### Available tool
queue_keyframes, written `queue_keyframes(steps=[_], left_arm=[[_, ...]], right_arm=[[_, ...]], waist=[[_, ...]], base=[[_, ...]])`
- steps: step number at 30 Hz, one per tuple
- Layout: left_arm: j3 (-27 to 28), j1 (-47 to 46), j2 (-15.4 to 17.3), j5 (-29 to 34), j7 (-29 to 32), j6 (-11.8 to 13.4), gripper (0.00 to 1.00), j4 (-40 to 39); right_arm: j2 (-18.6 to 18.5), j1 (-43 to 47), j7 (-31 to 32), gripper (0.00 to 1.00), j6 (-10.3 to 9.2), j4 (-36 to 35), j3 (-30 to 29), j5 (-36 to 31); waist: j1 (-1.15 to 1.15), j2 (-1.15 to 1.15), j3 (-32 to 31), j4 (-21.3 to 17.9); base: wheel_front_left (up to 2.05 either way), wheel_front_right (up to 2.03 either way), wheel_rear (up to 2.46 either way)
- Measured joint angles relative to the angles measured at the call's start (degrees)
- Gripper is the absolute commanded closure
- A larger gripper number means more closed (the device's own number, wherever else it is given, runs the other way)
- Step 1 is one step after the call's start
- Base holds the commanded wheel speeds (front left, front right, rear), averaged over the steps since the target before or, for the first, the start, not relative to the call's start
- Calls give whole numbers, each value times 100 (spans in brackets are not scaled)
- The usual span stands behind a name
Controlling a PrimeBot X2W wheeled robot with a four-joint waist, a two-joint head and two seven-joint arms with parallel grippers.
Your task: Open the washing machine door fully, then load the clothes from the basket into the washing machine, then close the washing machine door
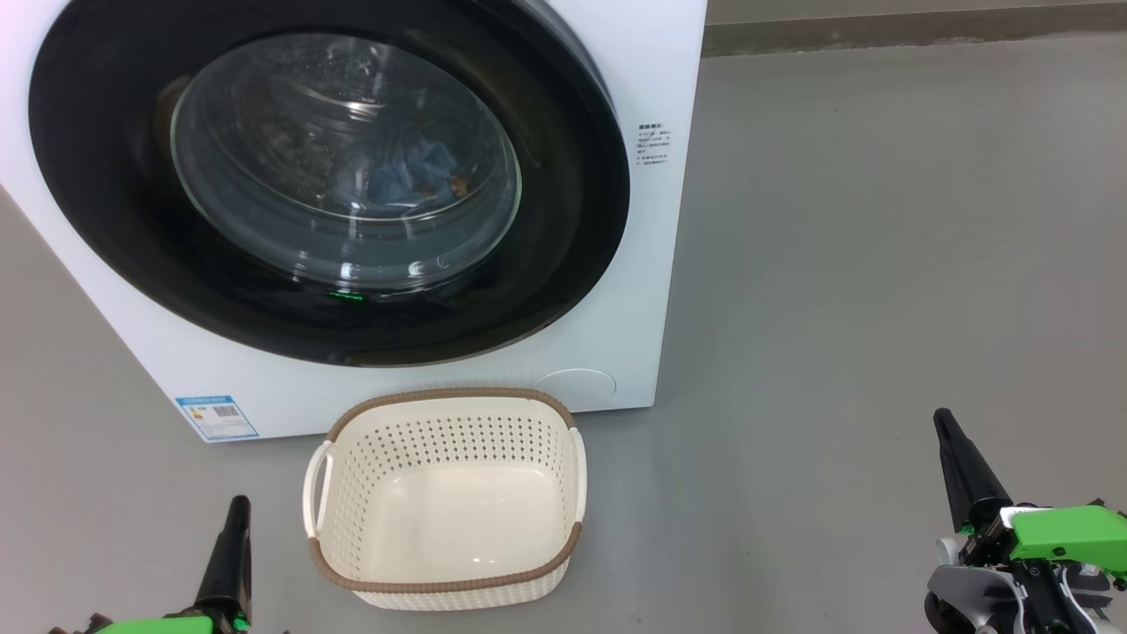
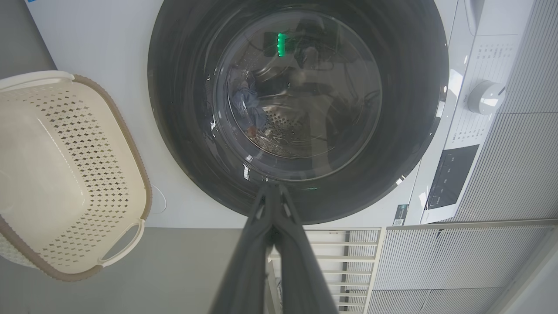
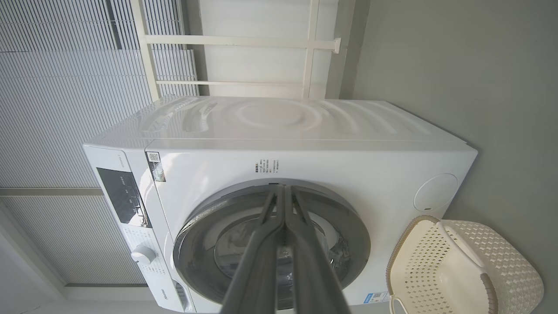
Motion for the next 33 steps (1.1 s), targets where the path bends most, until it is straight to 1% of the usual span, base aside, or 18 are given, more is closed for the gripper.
queue_keyframes(steps=[33], left_arm=[[0, 0, 0, 0, 0, 0, 100, 0]], right_arm=[[1, 1, 0, 100, -7, 0, -5, 0]], waist=[[0, 0, 0, 0]], base=[[0, 0, 0]])
